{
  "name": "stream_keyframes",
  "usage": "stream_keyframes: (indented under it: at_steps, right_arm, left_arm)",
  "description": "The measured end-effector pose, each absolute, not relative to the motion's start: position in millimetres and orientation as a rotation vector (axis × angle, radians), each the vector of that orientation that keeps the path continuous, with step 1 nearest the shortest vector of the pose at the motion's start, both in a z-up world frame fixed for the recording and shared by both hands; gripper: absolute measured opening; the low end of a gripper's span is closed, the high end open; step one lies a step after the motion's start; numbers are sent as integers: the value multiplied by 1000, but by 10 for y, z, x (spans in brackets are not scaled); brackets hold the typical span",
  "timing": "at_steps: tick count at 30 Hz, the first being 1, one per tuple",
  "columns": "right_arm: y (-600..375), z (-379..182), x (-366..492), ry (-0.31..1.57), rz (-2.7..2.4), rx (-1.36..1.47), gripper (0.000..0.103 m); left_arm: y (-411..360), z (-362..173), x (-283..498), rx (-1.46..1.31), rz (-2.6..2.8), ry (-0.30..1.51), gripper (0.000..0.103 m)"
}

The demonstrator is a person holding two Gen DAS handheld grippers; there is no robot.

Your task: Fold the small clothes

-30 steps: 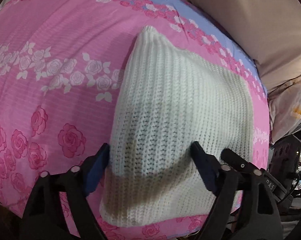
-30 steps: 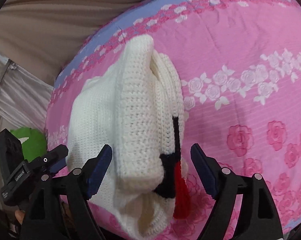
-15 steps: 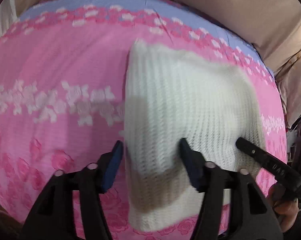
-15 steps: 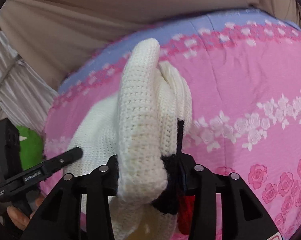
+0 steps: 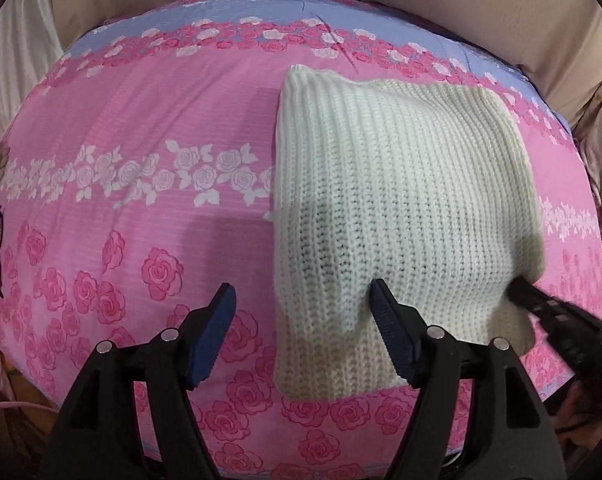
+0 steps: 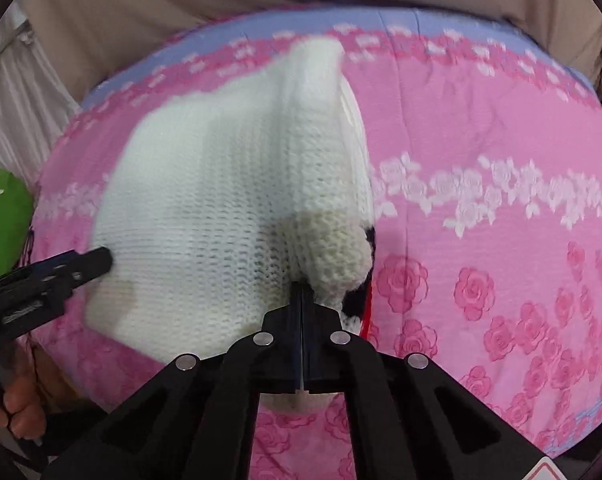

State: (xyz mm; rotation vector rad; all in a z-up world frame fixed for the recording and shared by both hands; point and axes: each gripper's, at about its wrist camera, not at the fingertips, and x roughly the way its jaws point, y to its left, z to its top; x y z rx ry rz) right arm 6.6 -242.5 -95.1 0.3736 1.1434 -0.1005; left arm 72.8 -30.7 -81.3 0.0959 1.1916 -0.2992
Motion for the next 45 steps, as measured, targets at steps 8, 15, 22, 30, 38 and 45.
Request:
stream_keyframes:
  at_steps: [8,15,22,30,38,45]
  right_arm:
    - [-2139,-705,-107,1142,-50,238,0]
    - [-2385,-788,-199,1161,-77,399,0]
    - [-2122,-749,-188,1155,-104,217,1]
    - [-2340,-822,-176,1149,-95,310,2]
    - [-2505,-901,170,1137,-131,277,30]
    - [-2381,-410,-92,1032,-183,256,36]
  left_arm:
    - [-346,-782,675,144,-273,1175,68]
    - [-387,-712,596,177,-261,1155,68]
    - [-441,-629,521,197,-247,1127,70]
    - [-366,-616,431,176,-236,1132,75]
    - [-364,-596,383,151,-225,1135,78]
    - [-432,-441,273,190,-232,1054,83]
